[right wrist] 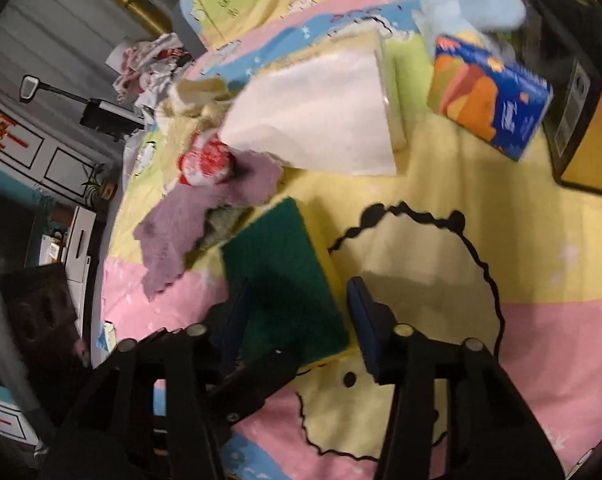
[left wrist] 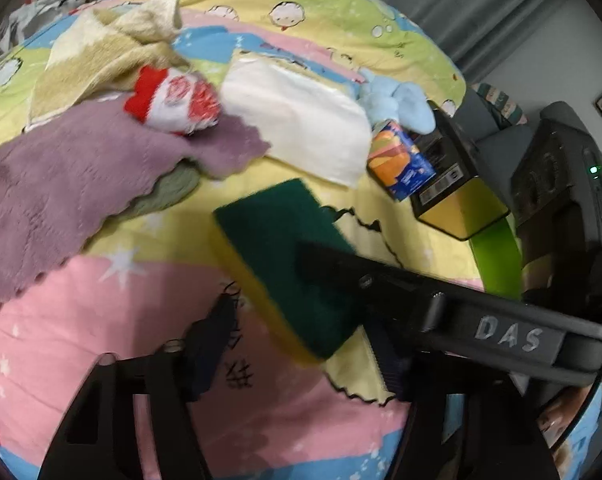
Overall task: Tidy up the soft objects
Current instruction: 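Carry the sponge into the green box and open the right gripper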
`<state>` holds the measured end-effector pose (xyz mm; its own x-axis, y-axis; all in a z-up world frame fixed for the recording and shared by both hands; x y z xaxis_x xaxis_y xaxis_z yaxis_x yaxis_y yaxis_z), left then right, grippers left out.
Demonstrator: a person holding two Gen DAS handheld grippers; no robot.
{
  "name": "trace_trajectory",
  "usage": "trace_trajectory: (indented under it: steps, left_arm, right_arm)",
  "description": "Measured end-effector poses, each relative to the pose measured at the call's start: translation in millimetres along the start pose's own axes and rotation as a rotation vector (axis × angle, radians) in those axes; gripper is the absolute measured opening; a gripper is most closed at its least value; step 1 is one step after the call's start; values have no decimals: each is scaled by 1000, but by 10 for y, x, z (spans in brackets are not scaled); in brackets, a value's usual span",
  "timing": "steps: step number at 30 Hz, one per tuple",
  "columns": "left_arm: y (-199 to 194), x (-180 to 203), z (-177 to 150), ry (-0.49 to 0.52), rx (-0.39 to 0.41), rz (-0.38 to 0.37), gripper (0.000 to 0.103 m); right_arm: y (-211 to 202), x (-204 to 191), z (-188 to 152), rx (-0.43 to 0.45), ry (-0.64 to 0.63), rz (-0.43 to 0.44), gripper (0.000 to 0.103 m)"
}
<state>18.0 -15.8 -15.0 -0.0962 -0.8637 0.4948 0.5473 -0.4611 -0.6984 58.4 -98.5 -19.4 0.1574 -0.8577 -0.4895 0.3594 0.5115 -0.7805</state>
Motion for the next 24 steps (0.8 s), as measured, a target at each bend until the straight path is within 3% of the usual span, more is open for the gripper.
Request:
trace_trajectory:
  steps: [6,14,24]
  left_arm:
    - [-103,351,112,91,82,-4,55]
    - [-175,1393,306,300,235,-138,55]
    - [374,2640,290,500,211,-311,55]
  right_arm:
    - [-315,3,87,89,-4,23,38]
    - [-1398,396,350,394,52,-30,38]
    - [-2306,1408,379,633,265,-118,37]
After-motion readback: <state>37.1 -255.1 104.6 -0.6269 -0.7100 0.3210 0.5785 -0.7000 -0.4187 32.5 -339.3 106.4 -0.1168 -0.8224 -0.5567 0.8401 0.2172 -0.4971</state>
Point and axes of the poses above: each gripper's, at about its wrist camera, not at the fingertips, and y roughly the way its jaws point, x to its right, z to its top, the point moved 6 cm from there along y, roughly the way its jaws point, and after that the axes turned 7 degrees about x, right-handed, at the moved point
